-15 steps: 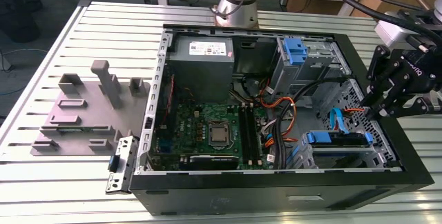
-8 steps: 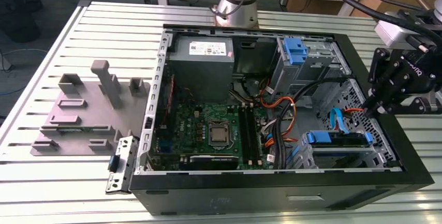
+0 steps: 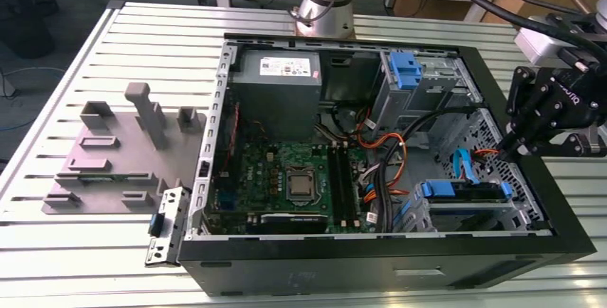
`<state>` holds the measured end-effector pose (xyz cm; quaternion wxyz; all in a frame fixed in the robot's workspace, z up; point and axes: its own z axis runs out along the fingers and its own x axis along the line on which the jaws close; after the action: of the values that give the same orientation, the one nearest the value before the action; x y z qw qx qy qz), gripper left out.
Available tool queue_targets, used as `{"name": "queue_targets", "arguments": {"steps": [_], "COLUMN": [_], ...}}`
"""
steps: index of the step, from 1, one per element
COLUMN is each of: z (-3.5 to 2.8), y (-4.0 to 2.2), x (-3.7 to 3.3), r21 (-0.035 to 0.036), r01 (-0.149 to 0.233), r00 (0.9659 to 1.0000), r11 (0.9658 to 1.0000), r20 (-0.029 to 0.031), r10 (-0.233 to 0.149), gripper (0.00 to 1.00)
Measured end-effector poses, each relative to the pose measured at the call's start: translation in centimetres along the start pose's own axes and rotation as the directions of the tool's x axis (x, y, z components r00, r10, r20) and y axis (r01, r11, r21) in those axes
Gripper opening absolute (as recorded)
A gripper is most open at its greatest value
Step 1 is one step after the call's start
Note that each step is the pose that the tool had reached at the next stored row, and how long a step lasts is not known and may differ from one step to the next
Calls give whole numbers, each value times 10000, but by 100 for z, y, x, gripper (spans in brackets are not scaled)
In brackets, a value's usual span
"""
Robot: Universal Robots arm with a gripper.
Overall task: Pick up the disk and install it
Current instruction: 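Insert the second disk wire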
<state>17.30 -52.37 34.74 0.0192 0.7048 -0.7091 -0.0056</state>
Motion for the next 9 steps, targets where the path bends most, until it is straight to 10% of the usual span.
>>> {"name": "queue_targets", "arguments": {"steps": [5,9], "z": [1,7], "y": [80,240], "x": [0,2], "r21": [105,326], "r01": [-3,-6], "r00": [10000,10000], "r11": [9999,9995], "r20": [1,2], "r10": [3,6], "gripper": [19,19]}}
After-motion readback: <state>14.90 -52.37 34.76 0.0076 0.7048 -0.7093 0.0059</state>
